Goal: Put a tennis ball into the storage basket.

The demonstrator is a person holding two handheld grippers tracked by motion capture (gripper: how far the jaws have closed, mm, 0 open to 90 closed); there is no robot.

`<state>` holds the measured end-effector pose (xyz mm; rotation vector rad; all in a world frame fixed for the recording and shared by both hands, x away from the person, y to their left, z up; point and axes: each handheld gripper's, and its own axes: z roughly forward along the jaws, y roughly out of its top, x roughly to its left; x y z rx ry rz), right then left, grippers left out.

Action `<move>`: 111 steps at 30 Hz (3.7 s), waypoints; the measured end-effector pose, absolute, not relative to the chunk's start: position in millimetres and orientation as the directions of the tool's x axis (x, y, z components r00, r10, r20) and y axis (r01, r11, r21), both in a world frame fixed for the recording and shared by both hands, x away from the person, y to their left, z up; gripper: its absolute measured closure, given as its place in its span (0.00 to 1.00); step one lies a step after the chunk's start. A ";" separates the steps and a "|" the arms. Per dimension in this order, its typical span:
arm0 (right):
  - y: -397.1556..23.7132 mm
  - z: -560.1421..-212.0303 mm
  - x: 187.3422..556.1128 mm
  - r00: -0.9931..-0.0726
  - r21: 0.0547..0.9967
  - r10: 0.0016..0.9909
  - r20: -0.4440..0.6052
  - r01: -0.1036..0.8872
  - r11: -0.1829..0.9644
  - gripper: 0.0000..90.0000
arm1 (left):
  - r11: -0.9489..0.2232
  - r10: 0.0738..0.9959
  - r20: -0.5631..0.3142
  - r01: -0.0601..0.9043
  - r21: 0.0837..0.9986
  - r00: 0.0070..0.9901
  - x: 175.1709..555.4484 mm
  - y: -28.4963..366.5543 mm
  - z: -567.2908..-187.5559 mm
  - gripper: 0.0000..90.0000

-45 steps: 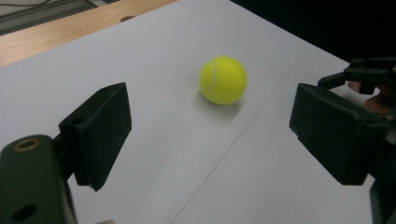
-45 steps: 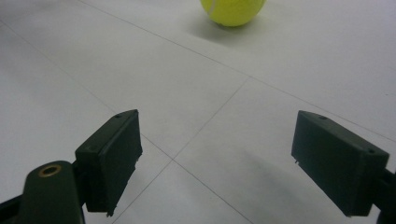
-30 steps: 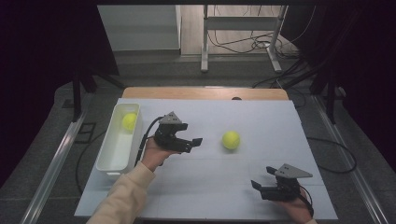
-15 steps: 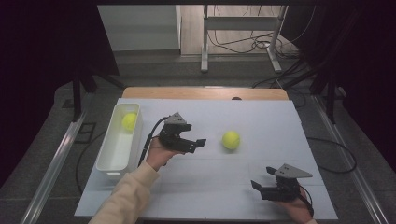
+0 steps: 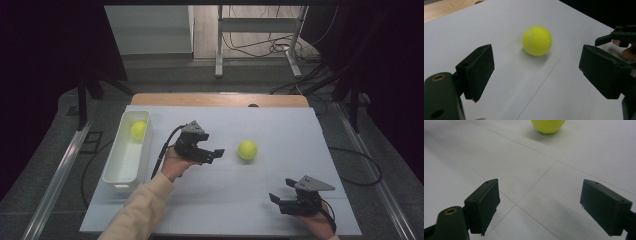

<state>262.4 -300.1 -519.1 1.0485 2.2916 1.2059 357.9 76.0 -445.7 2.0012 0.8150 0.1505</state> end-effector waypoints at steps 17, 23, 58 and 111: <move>-300.2 -519.2 262.2 -0.667 0.814 0.744 0.032 0.450 0.368 0.18 | -0.359 0.602 -0.209 0.495 0.791 0.771 363.5 66.7 -453.1 0.15; -300.3 -519.2 262.2 -0.667 0.813 0.744 0.031 0.450 0.369 0.18 | -0.363 0.598 -0.210 0.496 0.789 0.773 365.5 63.1 -455.8 0.15; -300.7 -519.4 261.7 -0.671 0.816 0.740 0.030 0.445 0.370 0.18 | -0.410 0.577 -0.227 0.518 0.751 0.784 382.6 19.0 -477.4 0.15; -301.4 -519.5 261.5 -0.669 0.815 0.743 0.029 0.446 0.369 0.18 | -0.481 0.579 -0.206 0.535 0.695 0.789 407.2 -22.3 -502.8 0.11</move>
